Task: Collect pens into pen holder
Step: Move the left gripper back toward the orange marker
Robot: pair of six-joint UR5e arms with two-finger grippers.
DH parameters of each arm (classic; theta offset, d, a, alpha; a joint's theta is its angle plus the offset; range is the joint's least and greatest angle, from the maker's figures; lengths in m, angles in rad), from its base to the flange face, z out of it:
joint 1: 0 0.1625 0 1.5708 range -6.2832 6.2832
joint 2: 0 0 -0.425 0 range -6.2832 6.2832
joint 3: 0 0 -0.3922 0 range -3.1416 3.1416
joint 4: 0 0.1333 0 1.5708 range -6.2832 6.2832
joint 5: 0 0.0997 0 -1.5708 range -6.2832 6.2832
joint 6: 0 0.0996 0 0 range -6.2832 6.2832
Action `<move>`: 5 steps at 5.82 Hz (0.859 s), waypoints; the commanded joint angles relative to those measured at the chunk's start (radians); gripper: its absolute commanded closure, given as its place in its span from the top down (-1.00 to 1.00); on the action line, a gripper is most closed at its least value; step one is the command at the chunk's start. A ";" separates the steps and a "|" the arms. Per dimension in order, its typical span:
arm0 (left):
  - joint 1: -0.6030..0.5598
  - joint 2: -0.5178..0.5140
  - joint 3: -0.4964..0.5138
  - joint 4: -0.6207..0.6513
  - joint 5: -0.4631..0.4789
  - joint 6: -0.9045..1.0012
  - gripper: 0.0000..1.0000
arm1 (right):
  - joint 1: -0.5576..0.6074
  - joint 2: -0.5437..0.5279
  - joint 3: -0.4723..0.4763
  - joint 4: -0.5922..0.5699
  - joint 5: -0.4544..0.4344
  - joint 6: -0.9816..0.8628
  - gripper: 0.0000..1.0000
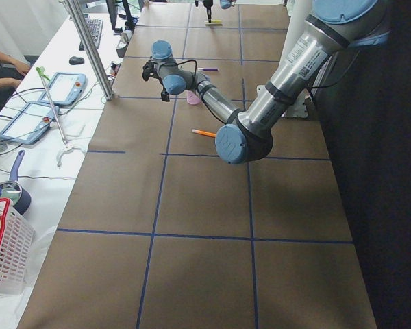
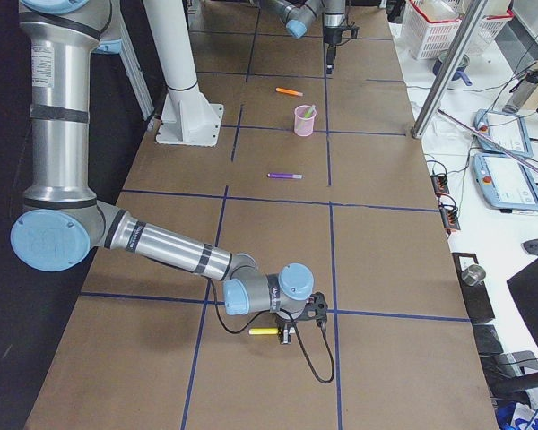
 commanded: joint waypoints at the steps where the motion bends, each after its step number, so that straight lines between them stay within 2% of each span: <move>1: -0.004 0.050 -0.002 0.119 -0.015 0.133 1.00 | 0.000 0.021 0.120 -0.012 -0.004 0.000 -1.00; 2: -0.001 0.054 -0.036 0.237 -0.006 0.280 1.00 | 0.002 0.027 0.170 -0.012 -0.006 0.002 -1.00; 3: 0.004 0.072 -0.151 0.338 0.038 0.380 1.00 | 0.002 0.033 0.220 -0.010 -0.009 0.015 -1.00; 4: 0.018 0.090 -0.198 0.403 0.104 0.453 1.00 | 0.000 0.050 0.257 -0.012 -0.009 0.029 -1.00; 5: 0.057 0.122 -0.239 0.407 0.171 0.455 1.00 | 0.000 0.082 0.297 -0.012 -0.007 0.078 -1.00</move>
